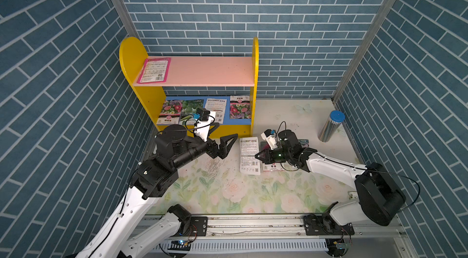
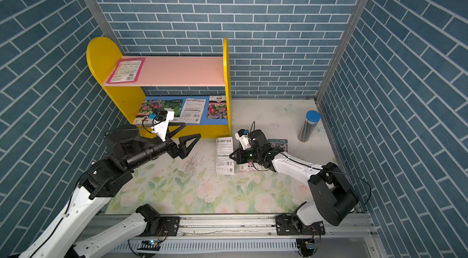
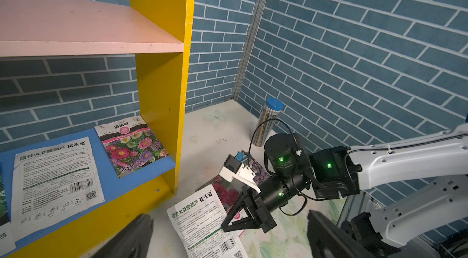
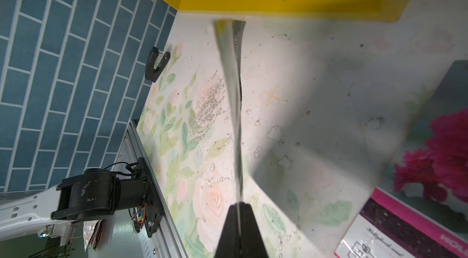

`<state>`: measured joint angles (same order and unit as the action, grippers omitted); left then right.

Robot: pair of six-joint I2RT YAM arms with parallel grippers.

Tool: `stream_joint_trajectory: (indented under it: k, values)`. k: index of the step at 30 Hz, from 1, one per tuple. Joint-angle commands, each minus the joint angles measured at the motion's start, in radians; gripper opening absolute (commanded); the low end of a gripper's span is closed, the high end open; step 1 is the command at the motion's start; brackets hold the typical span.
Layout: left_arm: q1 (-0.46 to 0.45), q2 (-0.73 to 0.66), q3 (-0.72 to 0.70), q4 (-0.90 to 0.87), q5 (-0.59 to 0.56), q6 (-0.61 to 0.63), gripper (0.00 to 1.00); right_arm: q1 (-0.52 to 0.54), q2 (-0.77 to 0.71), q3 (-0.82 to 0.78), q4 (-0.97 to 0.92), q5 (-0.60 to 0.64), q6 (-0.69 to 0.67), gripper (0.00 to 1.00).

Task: Take the seed bag off the shelf
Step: Place the seed packet at the center of the board.

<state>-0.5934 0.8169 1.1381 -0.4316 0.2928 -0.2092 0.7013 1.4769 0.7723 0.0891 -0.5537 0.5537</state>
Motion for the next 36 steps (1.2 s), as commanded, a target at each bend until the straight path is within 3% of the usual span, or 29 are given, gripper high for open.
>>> stream_joint_trajectory:
  k: [1,15,26,28,36]
  values:
    - [-0.002,-0.015,-0.012,0.038,0.011,0.01,1.0,0.012,0.043,0.034,0.043,0.0,0.023,0.0]
    - [-0.002,-0.021,-0.044,0.047,-0.004,0.005,1.0,0.017,0.258,0.141,-0.089,0.14,-0.027,0.0]
    - [-0.002,-0.026,-0.041,0.037,-0.04,-0.001,1.0,0.017,0.328,0.189,-0.13,0.197,-0.045,0.01]
    - [-0.002,-0.025,-0.041,0.036,-0.052,-0.008,1.0,0.017,0.333,0.194,-0.141,0.213,-0.051,0.05]
    - [-0.002,-0.021,-0.045,0.034,-0.147,-0.06,1.0,0.014,0.285,0.178,-0.134,0.302,-0.078,0.4]
